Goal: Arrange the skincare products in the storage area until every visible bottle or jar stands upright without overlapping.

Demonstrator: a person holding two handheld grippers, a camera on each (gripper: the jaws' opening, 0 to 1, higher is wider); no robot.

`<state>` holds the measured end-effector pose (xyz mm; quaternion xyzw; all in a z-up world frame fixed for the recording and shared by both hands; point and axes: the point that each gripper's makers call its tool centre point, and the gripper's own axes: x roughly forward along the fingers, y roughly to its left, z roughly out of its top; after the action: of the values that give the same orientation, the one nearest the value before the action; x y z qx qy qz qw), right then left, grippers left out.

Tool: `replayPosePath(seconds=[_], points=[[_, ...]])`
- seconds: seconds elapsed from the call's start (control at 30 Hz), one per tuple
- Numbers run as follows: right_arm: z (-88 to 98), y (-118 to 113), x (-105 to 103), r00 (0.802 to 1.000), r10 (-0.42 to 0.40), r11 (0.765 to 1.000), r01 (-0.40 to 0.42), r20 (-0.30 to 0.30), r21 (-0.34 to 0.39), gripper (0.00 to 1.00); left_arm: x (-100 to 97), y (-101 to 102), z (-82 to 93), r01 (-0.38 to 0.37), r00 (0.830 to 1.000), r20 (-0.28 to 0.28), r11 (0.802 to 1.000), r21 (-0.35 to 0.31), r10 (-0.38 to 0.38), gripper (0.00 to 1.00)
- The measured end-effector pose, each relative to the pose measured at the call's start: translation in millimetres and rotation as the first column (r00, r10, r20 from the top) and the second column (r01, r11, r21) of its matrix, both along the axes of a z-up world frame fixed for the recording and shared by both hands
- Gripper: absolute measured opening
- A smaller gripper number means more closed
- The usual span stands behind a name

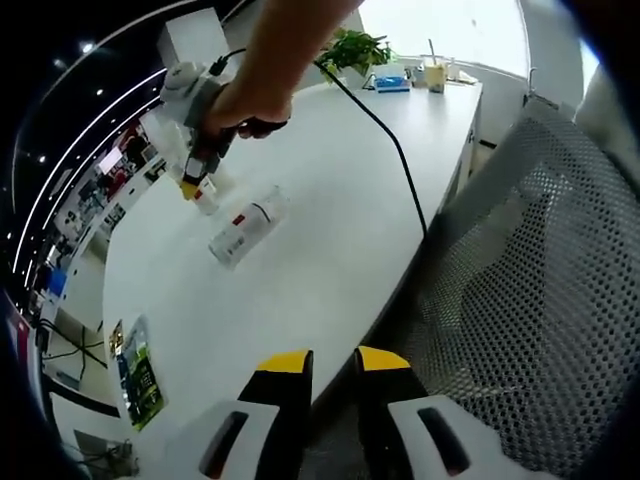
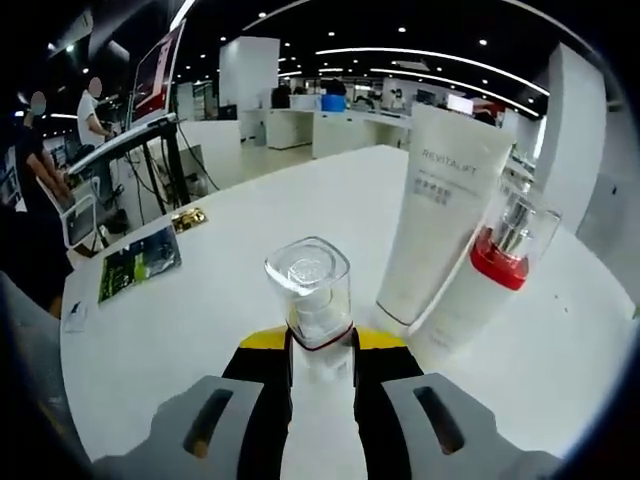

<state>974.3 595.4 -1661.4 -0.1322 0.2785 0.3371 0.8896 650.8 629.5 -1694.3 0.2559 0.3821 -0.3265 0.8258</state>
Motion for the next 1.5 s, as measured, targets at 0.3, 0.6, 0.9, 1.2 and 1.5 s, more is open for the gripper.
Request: replayPosePath(seconds=[0.3,0.6,0.9,1.2,1.5], points=[[-4.7,1,10,1.0,-0.015,1.0,0.015,-0.015,0.013,0.2,-0.3,-1,0.5,0.007,1.0,0.001,1.0,-0.004,-0.007,0.17],[-6.2,-1,20,0.999,-0.033,0.998,0.034,-0.024,0.045,0.2,1.9,-1,2.8,0.001,1.0,0.01,1.0,-0.008,-0.001,0.16],[-5.9,-3,25,0.999,-0.042,0.997,0.043,-0.011,0.057,0.2,1.6,0,1.4,-0.002,1.0,0.01,1.0,-0.001,0.002,0.16],[-5.8,-4,34,0.999,-0.034,0.999,0.034,0.017,0.01,0.21,2.9,0,2.3,-0.002,1.0,0.014,1.0,-0.006,0.002,0.16],[-5.0,-5,33,0.997,-0.069,0.996,0.067,0.022,0.054,0.2,2.3,0,2.1,0.0,1.0,0.013,1.0,-0.003,0.0,0.16]])
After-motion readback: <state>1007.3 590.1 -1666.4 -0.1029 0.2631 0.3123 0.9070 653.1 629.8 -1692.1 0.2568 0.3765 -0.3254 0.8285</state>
